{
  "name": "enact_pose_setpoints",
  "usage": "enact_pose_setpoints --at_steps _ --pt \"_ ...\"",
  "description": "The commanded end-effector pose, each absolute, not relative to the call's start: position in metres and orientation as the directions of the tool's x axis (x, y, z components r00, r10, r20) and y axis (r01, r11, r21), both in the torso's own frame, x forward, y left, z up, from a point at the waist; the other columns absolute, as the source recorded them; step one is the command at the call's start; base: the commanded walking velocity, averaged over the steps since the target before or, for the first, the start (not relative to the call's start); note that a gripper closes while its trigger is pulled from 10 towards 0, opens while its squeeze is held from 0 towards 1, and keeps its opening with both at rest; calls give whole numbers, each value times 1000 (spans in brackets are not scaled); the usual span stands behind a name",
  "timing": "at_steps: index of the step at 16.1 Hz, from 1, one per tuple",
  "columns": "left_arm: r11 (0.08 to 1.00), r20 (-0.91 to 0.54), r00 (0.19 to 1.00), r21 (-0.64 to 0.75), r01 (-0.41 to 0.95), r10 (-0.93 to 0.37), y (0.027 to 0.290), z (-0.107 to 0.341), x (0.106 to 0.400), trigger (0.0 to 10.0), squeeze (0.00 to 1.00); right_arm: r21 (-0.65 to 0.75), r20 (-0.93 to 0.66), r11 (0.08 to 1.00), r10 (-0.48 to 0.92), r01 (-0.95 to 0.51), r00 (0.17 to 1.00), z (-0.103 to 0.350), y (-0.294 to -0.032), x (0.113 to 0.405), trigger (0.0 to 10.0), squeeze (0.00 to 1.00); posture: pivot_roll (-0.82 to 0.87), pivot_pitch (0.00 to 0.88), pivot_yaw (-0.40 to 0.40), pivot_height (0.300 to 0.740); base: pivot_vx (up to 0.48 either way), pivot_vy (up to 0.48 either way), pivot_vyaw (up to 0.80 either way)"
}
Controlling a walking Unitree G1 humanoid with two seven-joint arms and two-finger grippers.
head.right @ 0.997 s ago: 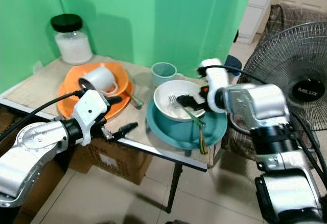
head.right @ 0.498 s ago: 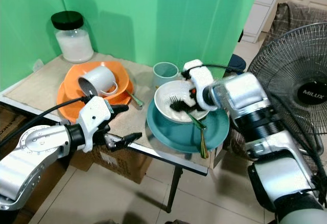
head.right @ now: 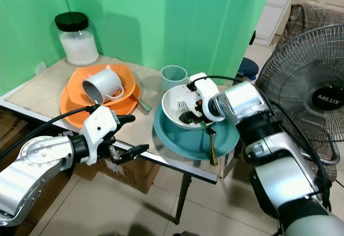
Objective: Setting the table
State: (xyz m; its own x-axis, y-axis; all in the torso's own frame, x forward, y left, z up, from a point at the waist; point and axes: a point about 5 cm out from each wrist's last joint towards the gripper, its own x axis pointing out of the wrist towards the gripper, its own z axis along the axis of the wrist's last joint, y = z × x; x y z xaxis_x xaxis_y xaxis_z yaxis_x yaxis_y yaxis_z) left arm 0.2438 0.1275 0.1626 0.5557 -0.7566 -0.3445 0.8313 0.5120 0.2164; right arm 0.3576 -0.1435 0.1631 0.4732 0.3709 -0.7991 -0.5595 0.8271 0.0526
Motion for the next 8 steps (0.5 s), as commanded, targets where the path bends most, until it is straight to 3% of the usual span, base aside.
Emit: enact_pose_setpoints --at_steps 1,8 --pt "504 -343 552 226 834 -760 126 165 241 10000 0 43 -790 829 369 -557 489 169 -143 361 0 0 -13 0 -68 740 0 0 0" --pt "502 -346 550 224 835 -760 126 165 239 10000 0 42 -817 823 355 -567 454 168 -143 364 0 0 -14 0 -74 740 0 0 0"
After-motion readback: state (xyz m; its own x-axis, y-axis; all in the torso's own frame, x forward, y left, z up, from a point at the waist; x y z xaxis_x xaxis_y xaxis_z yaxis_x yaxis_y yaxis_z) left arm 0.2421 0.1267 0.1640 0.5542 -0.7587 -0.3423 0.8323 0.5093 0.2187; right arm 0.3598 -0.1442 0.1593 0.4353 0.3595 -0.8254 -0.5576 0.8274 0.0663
